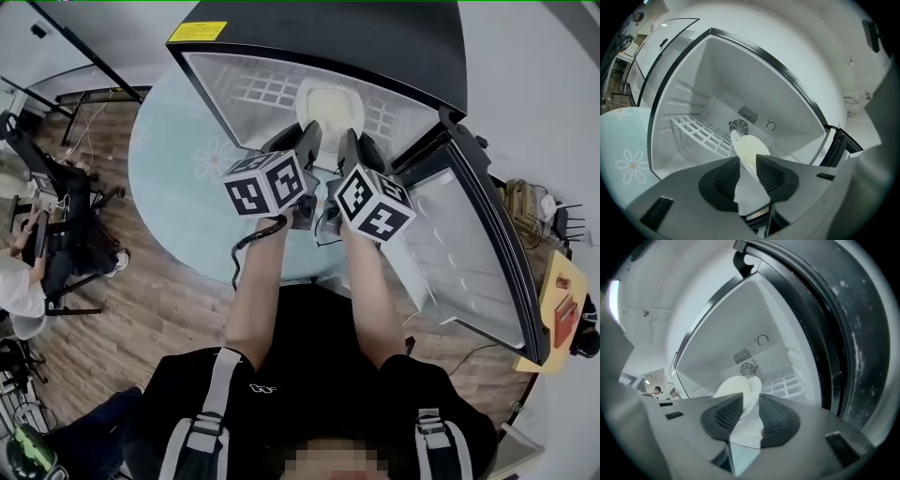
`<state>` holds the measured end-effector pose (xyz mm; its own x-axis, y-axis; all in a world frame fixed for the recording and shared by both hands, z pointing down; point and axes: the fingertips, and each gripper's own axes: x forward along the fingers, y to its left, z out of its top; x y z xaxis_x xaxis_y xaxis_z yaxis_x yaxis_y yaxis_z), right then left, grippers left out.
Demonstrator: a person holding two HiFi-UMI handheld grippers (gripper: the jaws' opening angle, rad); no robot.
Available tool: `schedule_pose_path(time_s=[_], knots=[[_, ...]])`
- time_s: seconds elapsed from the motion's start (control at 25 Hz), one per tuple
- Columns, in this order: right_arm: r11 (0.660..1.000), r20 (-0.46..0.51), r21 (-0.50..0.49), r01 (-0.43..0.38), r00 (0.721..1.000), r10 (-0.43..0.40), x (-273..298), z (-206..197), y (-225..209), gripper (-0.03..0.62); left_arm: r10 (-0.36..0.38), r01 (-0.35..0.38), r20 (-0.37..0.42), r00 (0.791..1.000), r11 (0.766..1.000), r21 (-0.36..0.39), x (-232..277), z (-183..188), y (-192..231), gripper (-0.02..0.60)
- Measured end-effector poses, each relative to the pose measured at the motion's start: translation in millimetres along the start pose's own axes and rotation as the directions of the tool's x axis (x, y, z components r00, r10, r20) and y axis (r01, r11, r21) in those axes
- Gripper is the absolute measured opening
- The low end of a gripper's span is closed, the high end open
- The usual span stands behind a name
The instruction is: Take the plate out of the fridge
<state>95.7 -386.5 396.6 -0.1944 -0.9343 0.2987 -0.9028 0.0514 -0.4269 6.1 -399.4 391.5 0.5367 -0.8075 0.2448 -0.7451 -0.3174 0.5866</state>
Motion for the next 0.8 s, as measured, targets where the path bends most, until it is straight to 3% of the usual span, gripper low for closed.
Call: schedule_pose_path(time_s=[0.8], knots=[[0.991, 0.004, -0.067, -0.116, 0.993, 0.117, -64, 2, 15, 0.103, 0.066, -0.064, 0.097, 0.993, 0.998, -0.027, -63, -16, -33, 0.101]])
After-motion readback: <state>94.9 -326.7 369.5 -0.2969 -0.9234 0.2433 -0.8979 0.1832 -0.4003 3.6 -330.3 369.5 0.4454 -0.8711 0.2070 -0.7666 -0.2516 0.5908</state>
